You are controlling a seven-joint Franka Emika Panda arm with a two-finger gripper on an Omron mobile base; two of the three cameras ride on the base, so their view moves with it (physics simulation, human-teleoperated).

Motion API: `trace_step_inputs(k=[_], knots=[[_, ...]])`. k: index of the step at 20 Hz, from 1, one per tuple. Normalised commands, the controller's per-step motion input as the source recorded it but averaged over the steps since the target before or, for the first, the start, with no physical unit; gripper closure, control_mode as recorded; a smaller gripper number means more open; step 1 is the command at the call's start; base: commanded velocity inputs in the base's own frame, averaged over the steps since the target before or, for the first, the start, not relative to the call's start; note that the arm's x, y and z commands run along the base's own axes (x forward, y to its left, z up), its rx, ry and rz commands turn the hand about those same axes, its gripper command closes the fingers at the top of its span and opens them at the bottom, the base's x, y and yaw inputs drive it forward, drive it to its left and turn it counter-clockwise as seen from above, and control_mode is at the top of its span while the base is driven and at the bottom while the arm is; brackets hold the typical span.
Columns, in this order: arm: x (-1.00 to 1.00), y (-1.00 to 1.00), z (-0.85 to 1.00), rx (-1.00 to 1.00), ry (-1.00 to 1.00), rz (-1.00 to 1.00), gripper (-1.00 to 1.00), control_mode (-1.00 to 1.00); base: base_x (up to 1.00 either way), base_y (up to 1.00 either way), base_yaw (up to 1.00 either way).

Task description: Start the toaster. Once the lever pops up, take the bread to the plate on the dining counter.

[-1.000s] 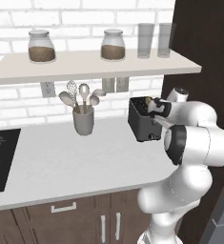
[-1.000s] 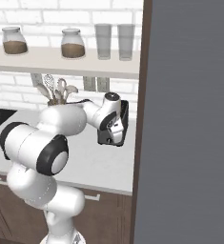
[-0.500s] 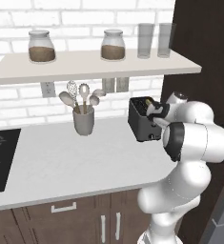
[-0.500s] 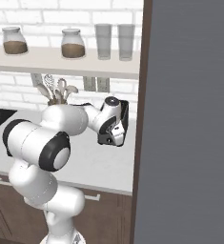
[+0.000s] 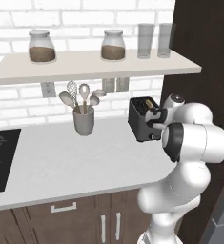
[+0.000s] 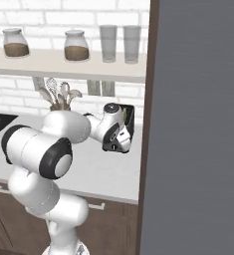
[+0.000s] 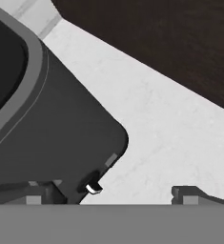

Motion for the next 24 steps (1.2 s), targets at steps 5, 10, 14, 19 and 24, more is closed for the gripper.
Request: trace_step_inputs(k=[5,10,14,19,24], knots=[[-0.19,0.0,-0.9,-0.13,0.02,0.02,-1.0,-1.0,0.0,0.0,0.0],[-0.07,-0.02,-0.87,-0.01,0.07,0.09,-1.0,-1.0,0.0,0.0,0.0],[-0.33,-0.12,-0.67,0.0,0.02,0.15,-1.0,-1.0,0.0,0.0,0.0],[-0.07,-0.04,-0.72,0.0,0.01,0.14,-1.0,-1.0,0.0,0.0,0.0],[0.0,0.0,-0.67,0.0,0.0,0.09,-1.0,-1.0,0.0,0.0,0.0]])
